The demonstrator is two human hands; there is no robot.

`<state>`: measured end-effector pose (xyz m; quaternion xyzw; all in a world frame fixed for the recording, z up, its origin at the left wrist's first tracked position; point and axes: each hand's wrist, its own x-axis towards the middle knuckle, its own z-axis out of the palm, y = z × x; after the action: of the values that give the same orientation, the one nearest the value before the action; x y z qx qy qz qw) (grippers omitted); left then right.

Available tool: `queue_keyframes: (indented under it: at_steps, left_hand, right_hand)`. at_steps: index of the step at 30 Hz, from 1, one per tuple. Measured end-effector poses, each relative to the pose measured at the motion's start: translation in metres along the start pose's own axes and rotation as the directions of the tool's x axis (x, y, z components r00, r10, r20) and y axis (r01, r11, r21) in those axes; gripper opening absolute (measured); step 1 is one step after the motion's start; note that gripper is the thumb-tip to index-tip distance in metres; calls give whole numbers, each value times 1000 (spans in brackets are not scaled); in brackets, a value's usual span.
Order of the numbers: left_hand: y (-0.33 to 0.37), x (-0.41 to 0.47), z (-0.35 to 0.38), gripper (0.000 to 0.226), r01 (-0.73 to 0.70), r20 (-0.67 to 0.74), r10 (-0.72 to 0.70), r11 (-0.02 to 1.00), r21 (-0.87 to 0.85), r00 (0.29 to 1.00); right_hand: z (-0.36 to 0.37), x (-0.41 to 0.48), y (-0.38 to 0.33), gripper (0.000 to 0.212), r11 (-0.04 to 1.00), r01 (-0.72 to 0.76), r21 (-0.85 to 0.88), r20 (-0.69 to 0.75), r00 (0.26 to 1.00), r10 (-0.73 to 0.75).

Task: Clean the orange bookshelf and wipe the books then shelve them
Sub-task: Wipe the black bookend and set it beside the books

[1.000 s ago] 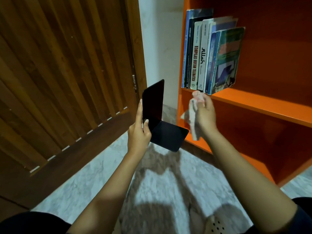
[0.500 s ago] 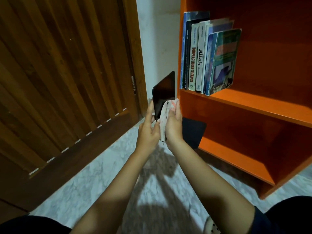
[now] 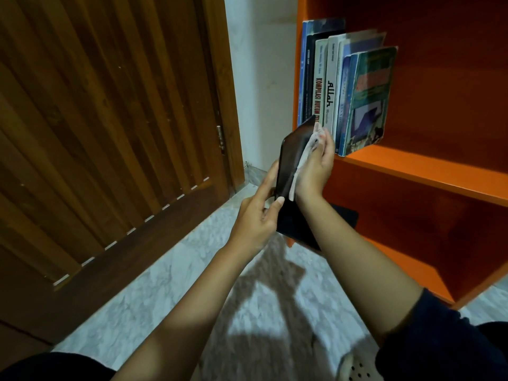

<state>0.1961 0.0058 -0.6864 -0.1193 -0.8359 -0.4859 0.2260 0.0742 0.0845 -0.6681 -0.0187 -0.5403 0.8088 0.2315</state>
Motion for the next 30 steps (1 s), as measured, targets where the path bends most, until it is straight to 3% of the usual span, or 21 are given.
queue_keyframes:
  at_steps: [4,11,20,26,30]
  left_hand:
    - [-1,1,-1,75,1,7,-1,999,35,1000]
    - [-14,0,10,78,15,64,-19,998,63,998]
    - [-61,-3,6,74,120,-91,-107,981,155,990]
    - [-96,-3,-10,69,248,-223,-218,962,116,950]
    - [-127,-4,-12,69,315,-213,-276,932,181,937]
  right_hand:
    - [-4,18,-13,32,999,10,38,68,998,-13]
    - [-10,39,-31,31,994,108,22,26,994,-108]
    - [-36,46,-33,33,958,257,-123,243,944,-222]
    - [-96,30,58,30,905,116,-410,191,981,-40]
    - [-107,4,113,31,875,124,-467,355,933,58]
